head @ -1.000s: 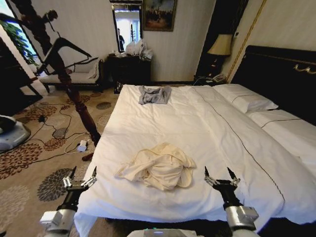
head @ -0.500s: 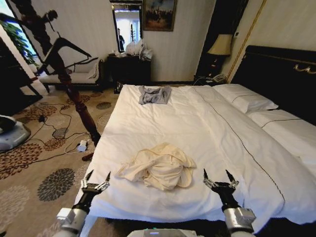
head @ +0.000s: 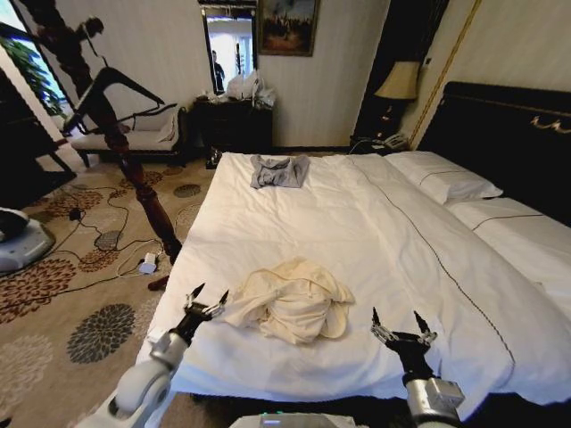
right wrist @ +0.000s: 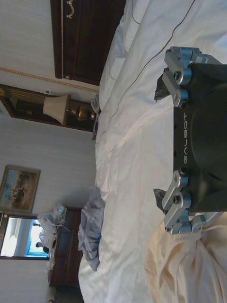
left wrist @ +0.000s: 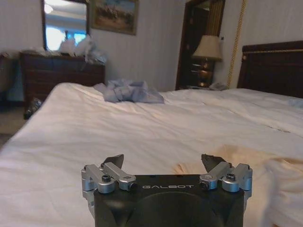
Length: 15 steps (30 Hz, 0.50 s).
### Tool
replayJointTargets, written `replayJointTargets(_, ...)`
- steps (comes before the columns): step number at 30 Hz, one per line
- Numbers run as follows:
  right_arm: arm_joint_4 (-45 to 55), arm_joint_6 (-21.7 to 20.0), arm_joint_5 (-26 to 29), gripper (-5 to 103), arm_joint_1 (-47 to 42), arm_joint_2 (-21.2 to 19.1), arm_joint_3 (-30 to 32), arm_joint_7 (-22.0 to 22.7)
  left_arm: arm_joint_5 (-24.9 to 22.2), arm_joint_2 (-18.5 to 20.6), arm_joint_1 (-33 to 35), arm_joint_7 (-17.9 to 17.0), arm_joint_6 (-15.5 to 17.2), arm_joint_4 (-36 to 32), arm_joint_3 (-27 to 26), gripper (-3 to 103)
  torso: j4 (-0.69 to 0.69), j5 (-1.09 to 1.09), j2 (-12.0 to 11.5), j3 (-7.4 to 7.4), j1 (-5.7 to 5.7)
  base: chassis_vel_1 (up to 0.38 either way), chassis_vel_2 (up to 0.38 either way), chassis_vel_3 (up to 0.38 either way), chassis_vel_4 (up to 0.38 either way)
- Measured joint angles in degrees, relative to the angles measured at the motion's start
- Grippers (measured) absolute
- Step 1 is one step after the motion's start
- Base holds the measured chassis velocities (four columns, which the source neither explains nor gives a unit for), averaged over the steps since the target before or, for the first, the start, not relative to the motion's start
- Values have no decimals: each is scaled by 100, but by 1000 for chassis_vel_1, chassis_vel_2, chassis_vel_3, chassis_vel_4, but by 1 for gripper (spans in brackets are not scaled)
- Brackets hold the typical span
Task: Pick up the clothes from the bed and hang them on the clothes hanger.
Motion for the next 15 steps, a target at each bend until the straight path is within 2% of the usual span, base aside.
replayJointTargets(4, 0, 5, -1, 100, 14, 23, 28, 6, -15, 71, -98, 1, 45, 102, 232, 92, 1, 0, 0, 0, 0, 0, 0, 0, 0)
replayJointTargets(7, -16, 6, 13, 100, 63, 2, 34, 19, 60, 92, -210, -7, 56, 222, 459, 84, 1, 0, 0, 0, 0, 0, 0, 0, 0)
replayJointTargets(9, -21, 6, 22, 100, 74, -15, 31, 23, 98, 98, -271, -27, 56, 254, 564, 84, 1, 1, 0, 0, 0, 0, 0, 0, 0)
replayJointTargets(10, -21, 5, 27, 100, 80, -27, 20, 28, 132, 100, -322, -34, 66, 268, 662, 73, 0, 0, 0, 0, 0, 0, 0, 0, 0)
replayJointTargets(13, -15, 2, 33, 100, 80, -33, -31, 47, 211, 99, -366, -68, 86, 271, 771, 68, -1, 1, 0, 0, 0, 0, 0, 0, 0)
replayJointTargets(15, 0, 2, 32, 100, 78, -54, -88, 60, 288, 91, -373, -94, 97, 276, 841, 56, 0, 0, 0, 0, 0, 0, 0, 0, 0)
